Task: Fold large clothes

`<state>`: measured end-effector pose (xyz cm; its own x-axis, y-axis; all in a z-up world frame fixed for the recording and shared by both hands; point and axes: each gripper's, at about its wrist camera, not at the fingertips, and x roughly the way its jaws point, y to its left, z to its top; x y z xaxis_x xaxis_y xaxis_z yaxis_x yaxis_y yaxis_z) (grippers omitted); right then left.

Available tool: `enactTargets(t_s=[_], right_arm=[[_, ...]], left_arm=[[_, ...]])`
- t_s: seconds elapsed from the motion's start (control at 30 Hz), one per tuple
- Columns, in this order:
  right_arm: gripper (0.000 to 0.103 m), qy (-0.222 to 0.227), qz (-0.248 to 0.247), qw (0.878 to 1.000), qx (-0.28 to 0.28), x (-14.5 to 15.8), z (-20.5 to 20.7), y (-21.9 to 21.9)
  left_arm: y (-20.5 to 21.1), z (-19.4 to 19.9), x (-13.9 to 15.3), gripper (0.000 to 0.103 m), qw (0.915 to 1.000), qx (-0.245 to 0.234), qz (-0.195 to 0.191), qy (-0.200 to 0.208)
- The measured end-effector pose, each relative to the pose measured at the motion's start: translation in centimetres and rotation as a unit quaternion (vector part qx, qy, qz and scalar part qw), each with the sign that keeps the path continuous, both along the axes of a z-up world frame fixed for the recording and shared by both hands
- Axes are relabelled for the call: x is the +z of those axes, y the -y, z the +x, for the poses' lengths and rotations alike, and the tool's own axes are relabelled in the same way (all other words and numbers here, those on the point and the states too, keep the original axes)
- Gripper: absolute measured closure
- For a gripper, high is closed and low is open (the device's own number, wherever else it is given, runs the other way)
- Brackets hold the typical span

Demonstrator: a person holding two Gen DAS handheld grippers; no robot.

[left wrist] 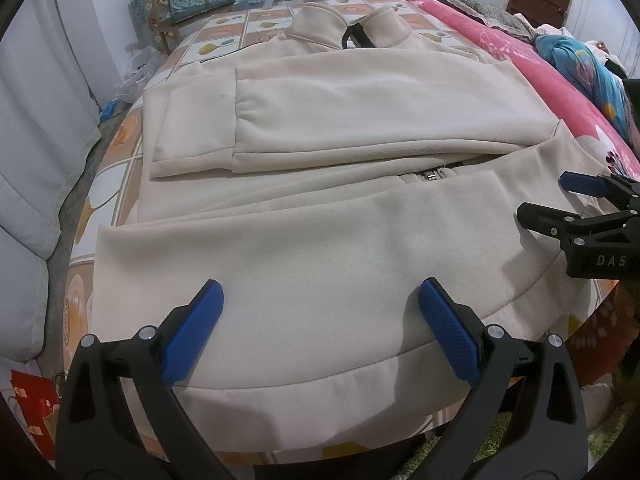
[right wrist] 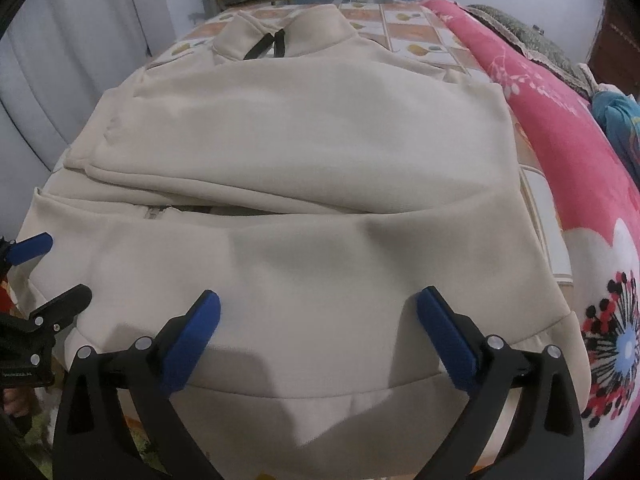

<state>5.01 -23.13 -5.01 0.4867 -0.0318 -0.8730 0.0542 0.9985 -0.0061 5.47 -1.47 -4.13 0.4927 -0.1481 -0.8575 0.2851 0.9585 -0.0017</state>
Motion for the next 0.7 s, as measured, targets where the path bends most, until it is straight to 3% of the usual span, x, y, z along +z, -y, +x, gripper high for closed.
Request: enactTargets(t_s=[0.7], right_arm=[[0.007,-0.017,0.002,1.0,-0.009,0.11,0.42,0.07]], left_arm=[[-0.02,-0.02,-0.04,0.008,1.0,0.0,0.0,0.0]])
